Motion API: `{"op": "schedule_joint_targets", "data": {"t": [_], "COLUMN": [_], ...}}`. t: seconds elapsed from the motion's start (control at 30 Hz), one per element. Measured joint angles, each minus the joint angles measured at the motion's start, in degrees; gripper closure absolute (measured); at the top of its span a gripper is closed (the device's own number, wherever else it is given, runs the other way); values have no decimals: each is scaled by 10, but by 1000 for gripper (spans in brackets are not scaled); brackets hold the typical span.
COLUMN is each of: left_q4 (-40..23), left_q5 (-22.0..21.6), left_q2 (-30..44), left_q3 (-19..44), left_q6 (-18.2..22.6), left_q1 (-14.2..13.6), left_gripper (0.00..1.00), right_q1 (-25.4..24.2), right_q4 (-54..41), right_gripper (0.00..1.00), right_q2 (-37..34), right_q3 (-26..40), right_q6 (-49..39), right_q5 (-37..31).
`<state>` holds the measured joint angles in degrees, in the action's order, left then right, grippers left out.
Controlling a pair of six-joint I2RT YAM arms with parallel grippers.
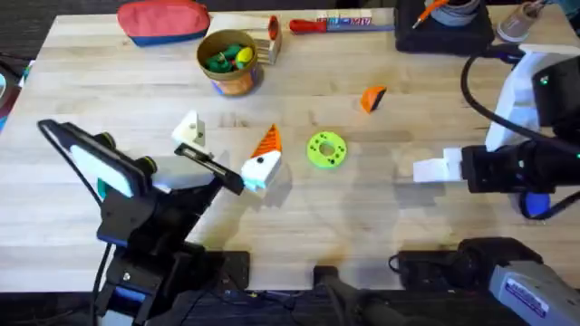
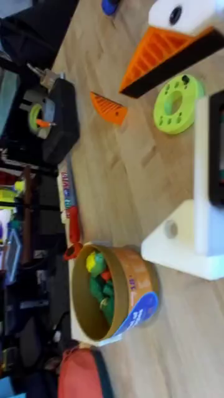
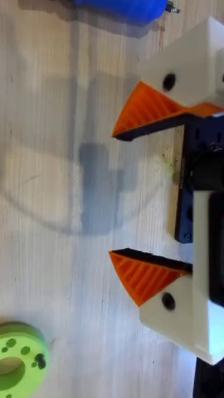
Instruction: Pick up the gripper from the table and insert it into the empty holder that is missing its gripper. Then pick up a screw, insert it into the mounting hole, and use the screwdriver to tighten it. Finally, clean up the table by picking up the vegetable and placing it into the bucket.
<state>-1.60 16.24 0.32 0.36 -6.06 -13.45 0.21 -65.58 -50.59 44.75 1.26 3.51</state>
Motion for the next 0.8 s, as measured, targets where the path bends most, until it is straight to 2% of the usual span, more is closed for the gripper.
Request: {"op": "schedule_joint_targets", "data": {"t": [0.07, 0.8], "left_q4": [-18, -18], "left_q5": [6, 10], "left_q2": [1, 0], "left_q3": [0, 0], "left_q6": [-2, -4], "left_q1": [0, 0], "left_gripper": [13, 13], "right_q1": [0, 0], "right_q4": [0, 0], "right_gripper": [10, 10], "right_q2": [0, 0], "right_q3": [0, 0], "right_q6": [0, 0], "right_q5": [0, 0]}}
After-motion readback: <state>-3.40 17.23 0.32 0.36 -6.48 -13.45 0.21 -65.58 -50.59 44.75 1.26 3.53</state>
